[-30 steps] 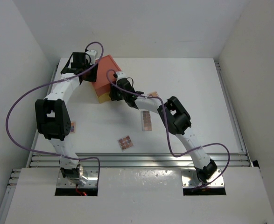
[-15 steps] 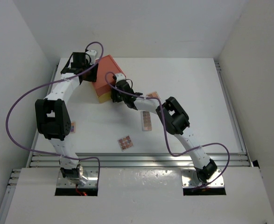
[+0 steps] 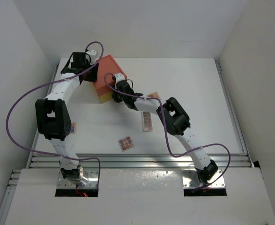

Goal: Organize the makeup

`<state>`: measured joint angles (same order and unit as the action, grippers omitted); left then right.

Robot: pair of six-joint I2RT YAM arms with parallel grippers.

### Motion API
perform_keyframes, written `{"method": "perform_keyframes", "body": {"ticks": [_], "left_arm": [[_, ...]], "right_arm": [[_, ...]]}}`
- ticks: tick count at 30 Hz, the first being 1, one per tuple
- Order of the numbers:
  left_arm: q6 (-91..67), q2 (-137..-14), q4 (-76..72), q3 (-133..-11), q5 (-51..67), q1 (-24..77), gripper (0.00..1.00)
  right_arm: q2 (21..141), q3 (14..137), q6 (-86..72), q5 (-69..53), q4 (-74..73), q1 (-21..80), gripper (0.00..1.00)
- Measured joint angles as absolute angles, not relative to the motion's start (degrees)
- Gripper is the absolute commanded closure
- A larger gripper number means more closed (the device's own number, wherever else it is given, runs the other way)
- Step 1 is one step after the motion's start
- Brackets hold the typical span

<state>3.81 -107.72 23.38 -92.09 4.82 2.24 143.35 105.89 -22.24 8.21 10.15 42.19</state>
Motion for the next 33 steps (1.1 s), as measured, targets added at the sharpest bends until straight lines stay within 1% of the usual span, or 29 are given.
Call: {"method": "perform_keyframes", "body": {"ticks": [1, 2, 4, 7, 10, 21, 23, 24, 26, 27, 28, 31, 33], "left_arm": [[3.8, -107.7, 23.4, -92.1, 4.8, 2.2, 0.52], [3.8, -107.7, 23.4, -92.1, 4.9, 2.2, 0.52], [3.8, -107.7, 23.4, -92.1, 4.9, 2.2, 0.52], [3.8, -107.7, 23.4, -92.1, 5.0, 2.2, 0.52], [3.7, -107.7, 23.4, -92.1, 5.2, 2.2, 0.52], [3.1, -108.4, 24.4, -93.3, 5.6, 1.8, 0.52], [2.9, -108.6, 24.7, -93.5, 5.8, 1.7, 0.52], [2.7, -108.7, 24.7, -93.6, 5.8, 1.6, 0.52], [2.6, -108.7, 24.8, -93.7, 6.0, 1.5, 0.52], [2.5, -108.8, 24.8, -93.8, 6.0, 1.5, 0.52], [2.5, -108.8, 24.8, -93.9, 6.0, 1.5, 0.52], [2.5, -108.9, 24.8, -93.9, 6.1, 1.5, 0.52], [2.5, -108.9, 24.8, -93.9, 6.1, 1.5, 0.52]], "right_arm": [[143.3, 105.9, -22.0, 8.3, 10.2, 42.2, 0.87], [143.3, 105.9, -21.8, 8.3, 10.1, 42.2, 0.95], [143.3, 105.9, -21.1, 8.4, 10.2, 42.2, 1.00], [143.2, 105.2, -20.3, 8.3, 10.9, 42.2, 1.00], [141.4, 101.4, -19.3, 8.2, 13.2, 42.2, 1.00], [123.7, 75.8, -15.1, 4.8, 17.6, 43.0, 0.99], [121.6, 72.9, -14.9, 4.4, 18.0, 43.5, 0.88], [121.2, 72.3, -14.9, 4.2, 18.0, 43.7, 0.78], [121.2, 72.3, -15.0, 3.9, 18.2, 43.9, 0.69], [121.4, 72.8, -15.1, 3.9, 17.8, 44.0, 0.67], [122.0, 74.1, -15.2, 3.7, 17.7, 44.0, 0.59], [126.1, 81.6, -15.2, 3.9, 17.4, 43.7, 0.53], [129.4, 87.5, -15.3, 4.1, 17.6, 43.3, 0.53]]}}
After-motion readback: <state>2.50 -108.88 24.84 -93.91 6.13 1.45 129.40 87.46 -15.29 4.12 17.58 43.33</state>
